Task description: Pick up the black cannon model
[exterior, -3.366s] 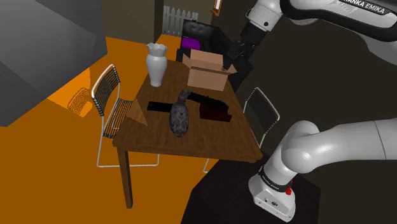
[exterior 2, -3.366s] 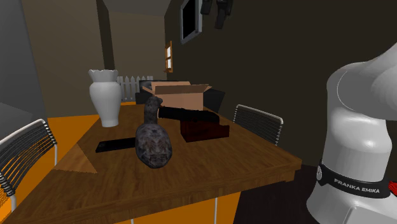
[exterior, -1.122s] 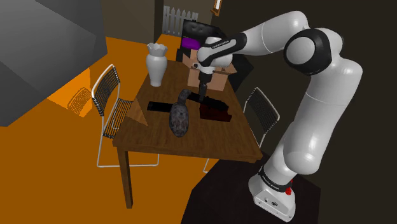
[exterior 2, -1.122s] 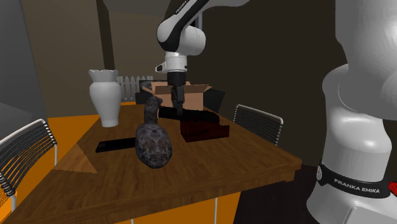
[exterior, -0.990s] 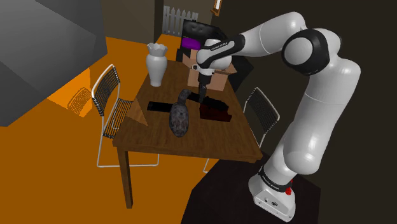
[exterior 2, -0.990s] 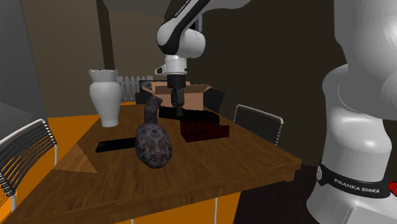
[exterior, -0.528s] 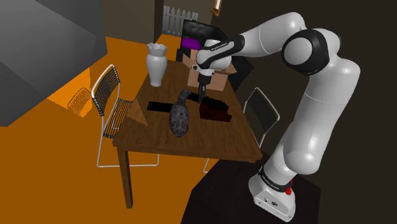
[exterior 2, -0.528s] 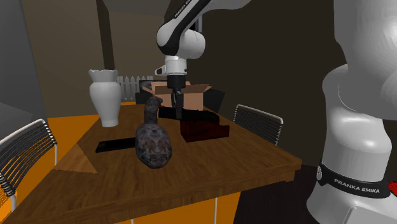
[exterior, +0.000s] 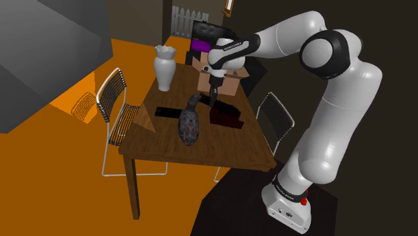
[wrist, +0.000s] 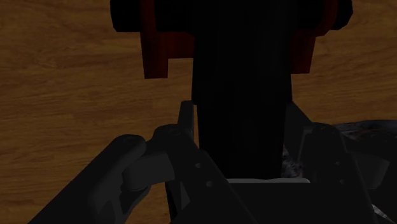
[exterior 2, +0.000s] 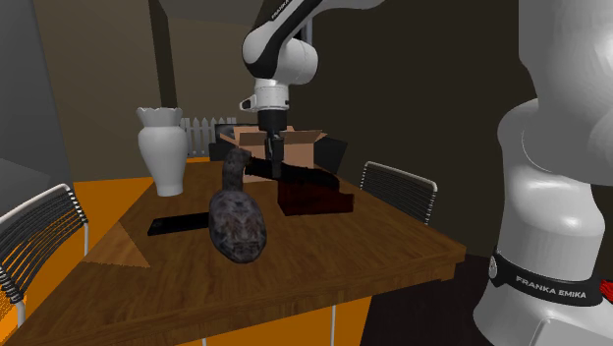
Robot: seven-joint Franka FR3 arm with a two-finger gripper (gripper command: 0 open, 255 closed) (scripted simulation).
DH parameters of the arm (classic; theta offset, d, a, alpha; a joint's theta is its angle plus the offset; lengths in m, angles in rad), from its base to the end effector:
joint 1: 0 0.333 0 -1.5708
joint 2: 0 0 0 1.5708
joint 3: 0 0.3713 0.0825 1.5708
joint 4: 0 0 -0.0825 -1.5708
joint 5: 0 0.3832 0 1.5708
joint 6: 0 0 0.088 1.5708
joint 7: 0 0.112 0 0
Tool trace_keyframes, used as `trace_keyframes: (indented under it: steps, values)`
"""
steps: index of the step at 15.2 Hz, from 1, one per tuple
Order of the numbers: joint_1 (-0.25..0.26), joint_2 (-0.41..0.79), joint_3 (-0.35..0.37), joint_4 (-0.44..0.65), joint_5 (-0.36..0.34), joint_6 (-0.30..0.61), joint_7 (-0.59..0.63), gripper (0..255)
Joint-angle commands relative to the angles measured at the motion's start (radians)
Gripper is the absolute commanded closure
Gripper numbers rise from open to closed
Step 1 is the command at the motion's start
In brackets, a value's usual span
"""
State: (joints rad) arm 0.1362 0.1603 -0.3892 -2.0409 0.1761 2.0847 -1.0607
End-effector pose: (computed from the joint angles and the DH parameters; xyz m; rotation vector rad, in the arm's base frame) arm 0.5588 -0.1270 0.4124 -2.8196 -1.0524 0.0404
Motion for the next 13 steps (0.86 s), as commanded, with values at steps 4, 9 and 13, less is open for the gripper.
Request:
trace_keyframes:
  steps: [4,9,13]
  values:
    - [0.003,-0.03,-0.003,0.033,-0.017,-0.058,0.017,255]
    - [0.005,-0.057,-0.005,0.07,-0.033,-0.119,0.032,255]
    - [0.005,-0.067,-0.005,0.087,-0.039,-0.146,0.037,255]
